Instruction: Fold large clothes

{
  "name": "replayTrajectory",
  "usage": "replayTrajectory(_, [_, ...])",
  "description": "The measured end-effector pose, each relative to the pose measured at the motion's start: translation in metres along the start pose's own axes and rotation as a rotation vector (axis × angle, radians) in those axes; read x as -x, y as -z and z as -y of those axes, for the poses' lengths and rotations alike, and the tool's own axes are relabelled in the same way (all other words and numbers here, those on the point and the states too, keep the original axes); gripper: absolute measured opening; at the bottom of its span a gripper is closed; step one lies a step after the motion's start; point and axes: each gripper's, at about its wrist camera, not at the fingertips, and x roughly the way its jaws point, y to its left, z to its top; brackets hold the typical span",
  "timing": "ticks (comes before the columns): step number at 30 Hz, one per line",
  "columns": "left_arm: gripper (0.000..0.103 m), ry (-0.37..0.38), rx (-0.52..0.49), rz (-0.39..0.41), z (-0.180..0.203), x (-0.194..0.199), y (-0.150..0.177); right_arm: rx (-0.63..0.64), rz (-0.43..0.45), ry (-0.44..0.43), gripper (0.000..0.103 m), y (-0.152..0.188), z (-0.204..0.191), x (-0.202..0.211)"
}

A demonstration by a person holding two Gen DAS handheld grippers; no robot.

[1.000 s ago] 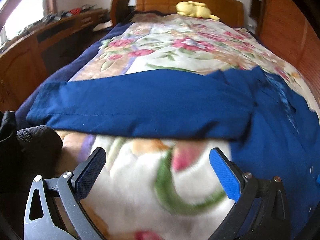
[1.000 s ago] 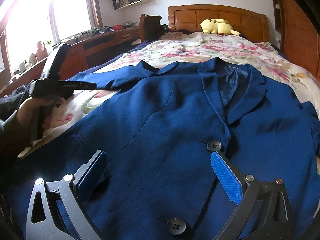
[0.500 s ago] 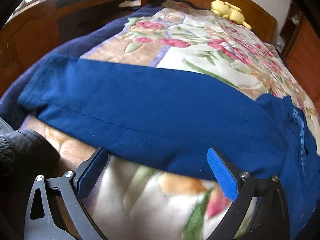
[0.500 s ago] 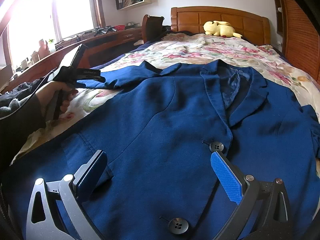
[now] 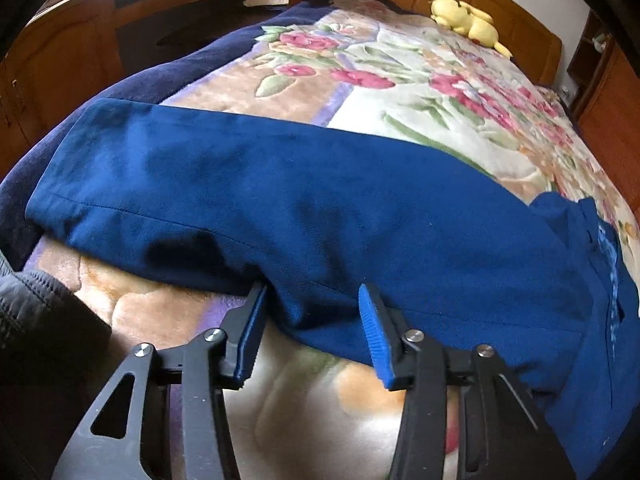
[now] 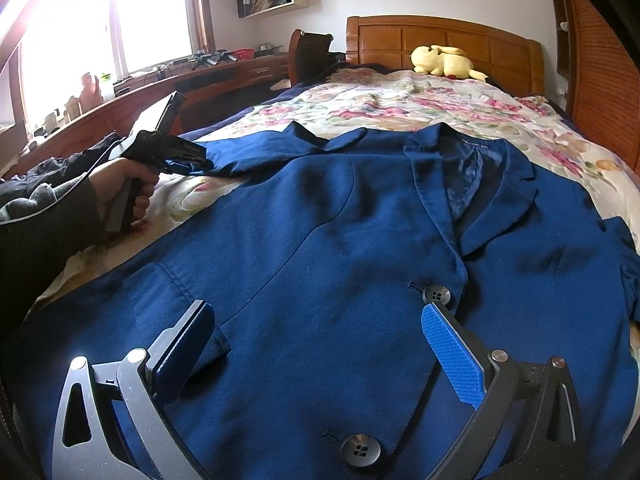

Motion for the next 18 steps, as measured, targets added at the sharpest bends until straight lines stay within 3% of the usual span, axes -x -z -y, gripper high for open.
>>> replayTrajectory(1, [0.045, -0.003, -0.013, -0.007, 0.002, -0.001, -0.001, 0.000, 0.000, 0.000, 0.103, 0.000, 0.000, 0.000])
replayTrajectory(5, [0.010, 0.008, -0.066, -0.016, 0.011, -0.001, -0.002, 0.000, 0.001, 0.000, 0.103, 0.000, 0.000, 0.000])
replayTrajectory(8, [0.006, -0.013, -0.115, 0.000, 0.023, 0.007, -0.002, 0.001, 0.000, 0.000, 0.103, 0.000, 0.000, -0.001])
replayTrajectory(12, [0.005, 0.012, -0.164, 0.068, 0.042, 0.036, -0.004, 0.003, 0.002, 0.001, 0.103, 0.000, 0.000, -0.001])
replayTrajectory(18, [0.005, 0.135, -0.311, 0.166, 0.108, 0.116, 0.011, -0.020, 0.005, 0.003, 0.103, -0.001, 0.007, 0.002])
